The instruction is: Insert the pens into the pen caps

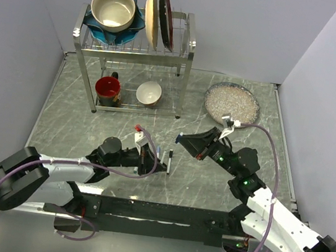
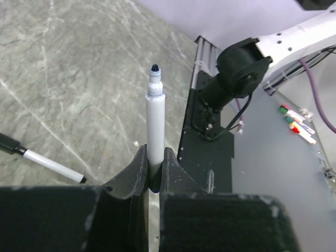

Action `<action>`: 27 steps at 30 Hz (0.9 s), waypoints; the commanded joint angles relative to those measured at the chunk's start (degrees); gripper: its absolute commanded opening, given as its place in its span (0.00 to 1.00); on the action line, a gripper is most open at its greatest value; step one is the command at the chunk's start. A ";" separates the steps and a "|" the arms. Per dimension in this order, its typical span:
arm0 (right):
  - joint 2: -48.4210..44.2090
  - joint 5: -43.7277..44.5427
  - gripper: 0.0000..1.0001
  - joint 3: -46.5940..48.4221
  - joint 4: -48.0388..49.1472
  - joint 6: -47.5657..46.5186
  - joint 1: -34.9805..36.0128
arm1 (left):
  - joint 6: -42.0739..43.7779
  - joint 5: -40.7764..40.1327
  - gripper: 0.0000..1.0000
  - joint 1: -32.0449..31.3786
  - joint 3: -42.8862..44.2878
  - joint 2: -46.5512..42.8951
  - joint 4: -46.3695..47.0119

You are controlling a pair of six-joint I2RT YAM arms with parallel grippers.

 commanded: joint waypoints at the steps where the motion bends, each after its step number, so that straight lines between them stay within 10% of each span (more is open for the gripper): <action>1: 1.31 -2.71 0.00 0.31 8.62 -3.67 2.85 | -2.35 3.10 0.01 -0.17 1.45 -0.19 5.65; 27: 6.94 -5.79 0.00 1.63 5.64 -5.87 5.14 | -1.03 3.99 0.01 -0.09 0.31 -2.65 5.74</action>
